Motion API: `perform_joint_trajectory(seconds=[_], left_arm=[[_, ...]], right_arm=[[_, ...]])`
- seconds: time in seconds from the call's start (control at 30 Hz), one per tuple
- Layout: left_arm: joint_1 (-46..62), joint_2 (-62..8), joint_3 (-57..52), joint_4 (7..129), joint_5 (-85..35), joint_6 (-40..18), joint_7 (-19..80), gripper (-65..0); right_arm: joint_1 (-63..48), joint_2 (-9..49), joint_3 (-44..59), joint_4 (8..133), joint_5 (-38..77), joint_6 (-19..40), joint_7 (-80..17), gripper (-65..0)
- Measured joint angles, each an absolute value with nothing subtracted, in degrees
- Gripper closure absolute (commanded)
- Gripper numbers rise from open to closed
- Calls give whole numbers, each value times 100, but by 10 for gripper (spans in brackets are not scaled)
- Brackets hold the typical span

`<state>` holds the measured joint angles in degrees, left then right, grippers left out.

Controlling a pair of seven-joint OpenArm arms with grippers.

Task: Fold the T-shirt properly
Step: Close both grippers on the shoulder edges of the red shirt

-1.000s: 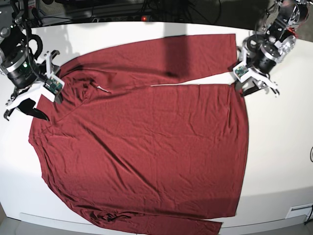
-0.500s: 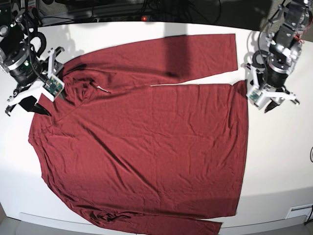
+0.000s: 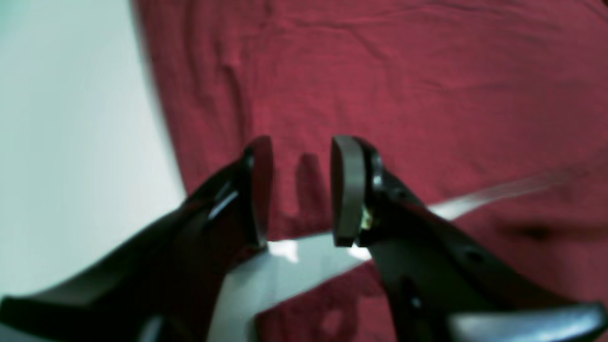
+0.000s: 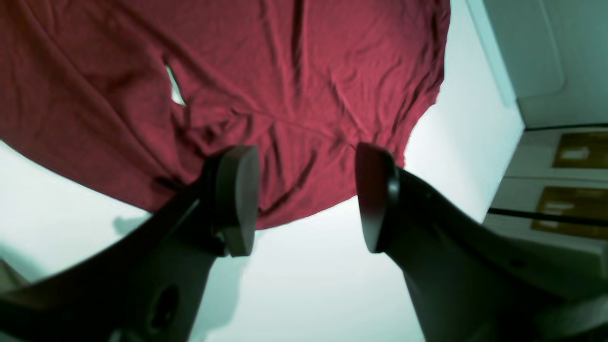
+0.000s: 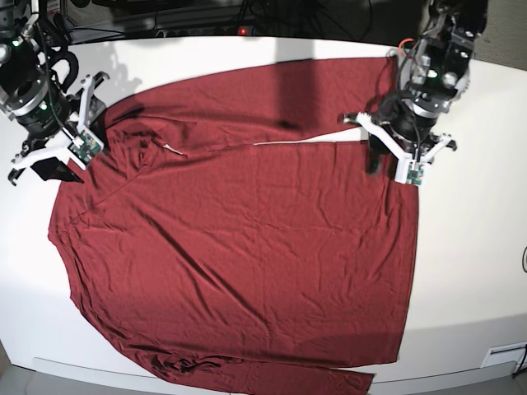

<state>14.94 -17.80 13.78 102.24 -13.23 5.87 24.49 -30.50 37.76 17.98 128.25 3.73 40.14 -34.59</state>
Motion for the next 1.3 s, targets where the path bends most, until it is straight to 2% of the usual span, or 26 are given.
perform_joint_trajectory(seconds=[0.07, 0.13, 0.23, 0.53, 0.87, 1.3], left_arm=[[1492, -1638, 1358, 10224, -1107, 886, 2451, -288], [1492, -1518, 1358, 10224, -878, 1125, 2683, -311], [1494, -1435, 1358, 10224, -777, 1186, 3028, -311], [1507, -1376, 1173, 10082, -449, 1343, 3004, -312], [1575, -1378, 742, 10062, -1240, 1358, 3011, -311], [1678, -1122, 731, 10060, -1424, 1337, 2827, -333]], right_arm=[[-3048, 3776, 1798, 12825, 635, 4014, -3459, -326], [-3050, 3776, 1798, 12825, 781, 4014, -3461, -326], [-3050, 3778, 1798, 12825, 864, 4014, -3463, -326], [-3050, 3612, 1798, 12827, 1221, 3990, -3542, -326], [-3048, 3395, 1798, 12825, 1391, 3990, -3588, -326], [-3048, 3395, 1798, 12825, 1903, 3994, -3916, -327]])
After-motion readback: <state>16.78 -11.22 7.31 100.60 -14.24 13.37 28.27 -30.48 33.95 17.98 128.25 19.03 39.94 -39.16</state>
